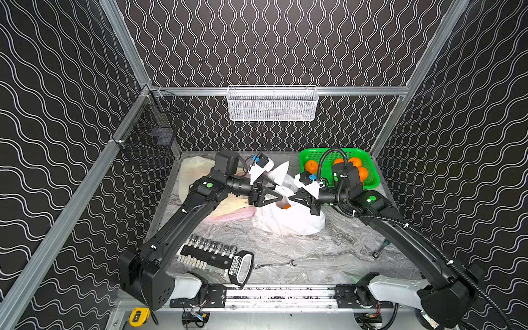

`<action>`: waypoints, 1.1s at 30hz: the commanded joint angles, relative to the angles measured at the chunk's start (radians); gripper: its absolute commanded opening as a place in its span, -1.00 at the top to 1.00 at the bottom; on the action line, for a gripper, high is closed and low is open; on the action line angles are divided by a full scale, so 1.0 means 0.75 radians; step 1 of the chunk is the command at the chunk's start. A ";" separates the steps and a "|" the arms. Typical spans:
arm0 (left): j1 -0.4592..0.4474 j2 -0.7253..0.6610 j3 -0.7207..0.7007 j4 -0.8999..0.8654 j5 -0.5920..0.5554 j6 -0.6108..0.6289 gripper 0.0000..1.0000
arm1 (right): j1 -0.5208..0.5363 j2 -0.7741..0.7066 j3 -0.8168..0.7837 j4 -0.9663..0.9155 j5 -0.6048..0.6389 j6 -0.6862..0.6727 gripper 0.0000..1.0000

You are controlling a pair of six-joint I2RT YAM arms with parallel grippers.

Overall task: Place the oranges into plastic bags & tie knots
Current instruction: Tie the plastic bag at the center of the board.

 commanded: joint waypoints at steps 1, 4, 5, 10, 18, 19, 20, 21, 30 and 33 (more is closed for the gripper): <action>-0.001 0.008 0.021 0.049 0.017 0.007 -0.38 | 0.006 0.011 -0.002 -0.037 -0.013 -0.038 1.00; -0.001 0.007 0.029 0.067 0.032 -0.001 -0.34 | 0.010 0.029 -0.003 -0.049 0.001 -0.042 1.00; -0.002 0.005 0.029 0.073 0.036 -0.001 -0.28 | 0.010 0.032 -0.005 -0.049 0.008 -0.042 1.00; -0.001 -0.003 0.029 0.069 0.052 0.006 0.18 | 0.010 0.032 -0.005 -0.042 0.021 -0.032 1.00; -0.001 0.003 0.025 0.035 0.045 0.047 0.93 | 0.010 0.011 0.007 -0.042 0.033 -0.006 0.57; -0.002 -0.003 0.021 0.045 0.038 0.043 1.00 | 0.011 -0.004 0.009 -0.037 0.034 0.010 0.39; -0.001 -0.005 0.016 0.058 0.029 0.041 1.00 | 0.010 -0.023 0.006 -0.014 0.042 0.041 0.27; -0.002 -0.010 0.013 0.072 0.021 0.036 1.00 | 0.010 -0.044 0.003 0.006 0.058 0.078 0.18; -0.001 -0.030 -0.049 0.180 -0.007 0.028 1.00 | 0.010 -0.170 0.067 0.178 0.270 0.780 -0.33; -0.001 -0.044 -0.080 0.240 -0.020 0.025 1.00 | 0.011 -0.169 0.097 0.261 0.220 1.099 -0.39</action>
